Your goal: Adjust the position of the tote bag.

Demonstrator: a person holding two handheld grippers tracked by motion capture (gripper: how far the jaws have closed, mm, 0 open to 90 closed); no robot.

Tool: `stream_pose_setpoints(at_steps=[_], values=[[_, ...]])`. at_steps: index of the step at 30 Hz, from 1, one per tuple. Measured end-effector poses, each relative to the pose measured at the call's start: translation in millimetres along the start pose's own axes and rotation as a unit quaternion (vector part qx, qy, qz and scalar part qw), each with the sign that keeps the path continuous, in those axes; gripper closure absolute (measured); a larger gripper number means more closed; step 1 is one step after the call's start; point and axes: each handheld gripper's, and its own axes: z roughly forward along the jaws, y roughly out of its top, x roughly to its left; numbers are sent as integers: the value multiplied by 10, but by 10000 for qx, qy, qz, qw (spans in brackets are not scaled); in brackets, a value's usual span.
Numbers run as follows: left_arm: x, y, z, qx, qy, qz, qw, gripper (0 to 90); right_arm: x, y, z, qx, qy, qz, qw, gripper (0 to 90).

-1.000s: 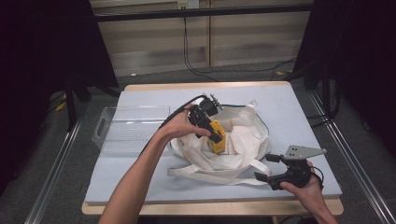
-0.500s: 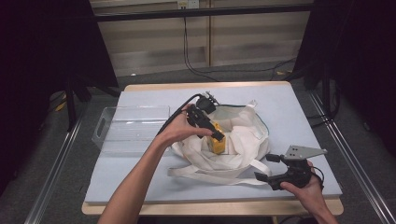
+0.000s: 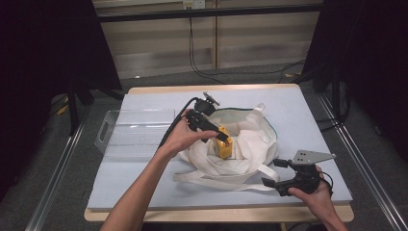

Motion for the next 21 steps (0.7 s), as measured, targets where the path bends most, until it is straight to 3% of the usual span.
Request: stream_pose_setpoints(at_steps=[7, 9, 10, 15, 21], values=[[-65, 15, -2, 39, 192, -642, 9977, 108, 8, 7, 1, -12, 2, -10, 10000, 165], [-72, 15, 17, 76, 206, -688, 9974, 110, 14, 8, 0, 1, 7, -11, 10000, 165], [-90, 15, 45, 38, 228, -871, 9959, 121, 12, 7, 0, -3, 10, -17, 10000, 165], [-106, 50, 94, 111, 242, -1022, 9944, 119, 10, 5, -2, 5, 7, 3, 10000, 165], [-117, 77, 151, 152, 434, -1320, 9902, 110, 10, -2, 7, 20, 17, -7, 10000, 165]])
